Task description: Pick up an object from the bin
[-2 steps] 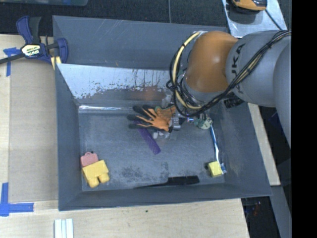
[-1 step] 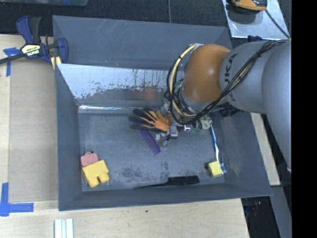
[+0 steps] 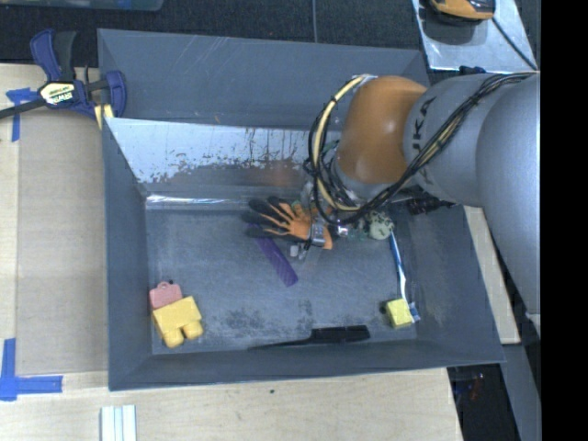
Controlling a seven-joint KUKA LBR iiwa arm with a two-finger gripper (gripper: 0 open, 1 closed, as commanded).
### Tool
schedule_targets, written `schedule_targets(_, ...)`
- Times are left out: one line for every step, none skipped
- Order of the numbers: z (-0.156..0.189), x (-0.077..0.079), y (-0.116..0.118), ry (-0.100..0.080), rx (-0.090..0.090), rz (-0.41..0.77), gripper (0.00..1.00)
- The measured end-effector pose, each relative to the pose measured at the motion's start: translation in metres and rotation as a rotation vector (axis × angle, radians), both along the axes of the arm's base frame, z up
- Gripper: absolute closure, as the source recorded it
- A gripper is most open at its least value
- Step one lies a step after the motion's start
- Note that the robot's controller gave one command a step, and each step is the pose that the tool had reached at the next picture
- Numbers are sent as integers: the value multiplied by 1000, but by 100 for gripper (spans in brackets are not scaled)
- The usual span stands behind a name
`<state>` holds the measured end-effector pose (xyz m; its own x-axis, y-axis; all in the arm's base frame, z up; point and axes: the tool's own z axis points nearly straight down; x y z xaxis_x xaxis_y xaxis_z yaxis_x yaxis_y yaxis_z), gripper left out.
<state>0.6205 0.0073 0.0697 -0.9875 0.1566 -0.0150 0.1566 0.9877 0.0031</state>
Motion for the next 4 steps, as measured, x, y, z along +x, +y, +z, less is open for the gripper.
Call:
schedule_targets(5, -6, 1, 4, -1, 58, 100)
schedule_targets(5, -6, 1, 4, -1, 59, 100)
schedule_targets(11, -7, 0, 5, -1, 59, 100)
schedule_targets(57, -7, 0, 5, -1, 59, 100)
